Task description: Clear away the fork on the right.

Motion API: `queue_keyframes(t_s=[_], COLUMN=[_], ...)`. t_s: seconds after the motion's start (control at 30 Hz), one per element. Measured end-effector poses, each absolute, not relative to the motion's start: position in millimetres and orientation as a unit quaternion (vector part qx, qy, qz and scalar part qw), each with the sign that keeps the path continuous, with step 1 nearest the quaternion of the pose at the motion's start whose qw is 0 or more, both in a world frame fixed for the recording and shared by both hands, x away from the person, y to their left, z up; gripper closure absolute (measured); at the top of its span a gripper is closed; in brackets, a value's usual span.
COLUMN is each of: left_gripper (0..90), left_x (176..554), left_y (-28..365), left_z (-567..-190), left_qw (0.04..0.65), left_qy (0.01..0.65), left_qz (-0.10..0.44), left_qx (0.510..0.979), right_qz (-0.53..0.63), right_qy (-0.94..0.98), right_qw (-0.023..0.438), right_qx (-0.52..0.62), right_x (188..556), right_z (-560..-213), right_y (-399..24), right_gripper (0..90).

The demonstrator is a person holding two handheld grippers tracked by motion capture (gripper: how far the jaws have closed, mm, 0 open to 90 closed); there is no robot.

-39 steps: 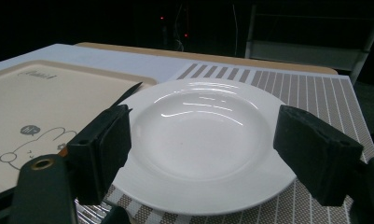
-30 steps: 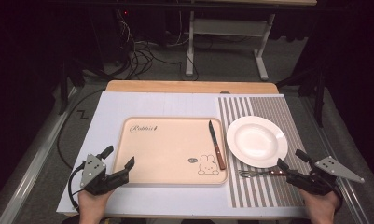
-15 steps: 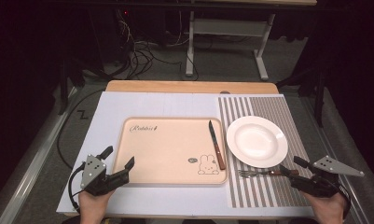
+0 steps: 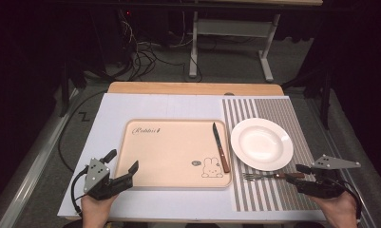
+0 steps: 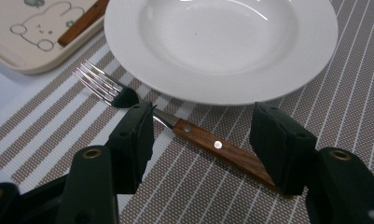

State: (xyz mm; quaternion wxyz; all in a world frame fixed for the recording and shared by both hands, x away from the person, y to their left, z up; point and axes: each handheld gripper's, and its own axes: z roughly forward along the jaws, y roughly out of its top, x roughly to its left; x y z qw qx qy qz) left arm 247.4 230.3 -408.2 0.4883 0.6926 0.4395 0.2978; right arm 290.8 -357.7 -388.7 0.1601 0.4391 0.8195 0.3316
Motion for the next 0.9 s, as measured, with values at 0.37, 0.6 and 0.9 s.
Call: queue_keyframes(t_s=[0.37,0.6,0.9], left_gripper=[18.7,18.6,18.3], left_x=[248,248,247], left_y=[230,229,231], left_z=[-409,-409,-409], left_qw=[0.487,0.484,0.488], left_qy=[0.439,0.439,0.437], left_qz=[0.296,0.295,0.296], left_qx=[0.695,0.697,0.695], right_qz=[0.271,0.243,0.202], right_qy=[0.848,0.861,0.877], right_qw=[0.147,0.134,0.116], right_qx=[0.432,0.427,0.421], right_x=[300,312,327], right_z=[-389,-395,-400], right_y=[-355,-350,-342], right_gripper=[47.1,49.2,50.5])
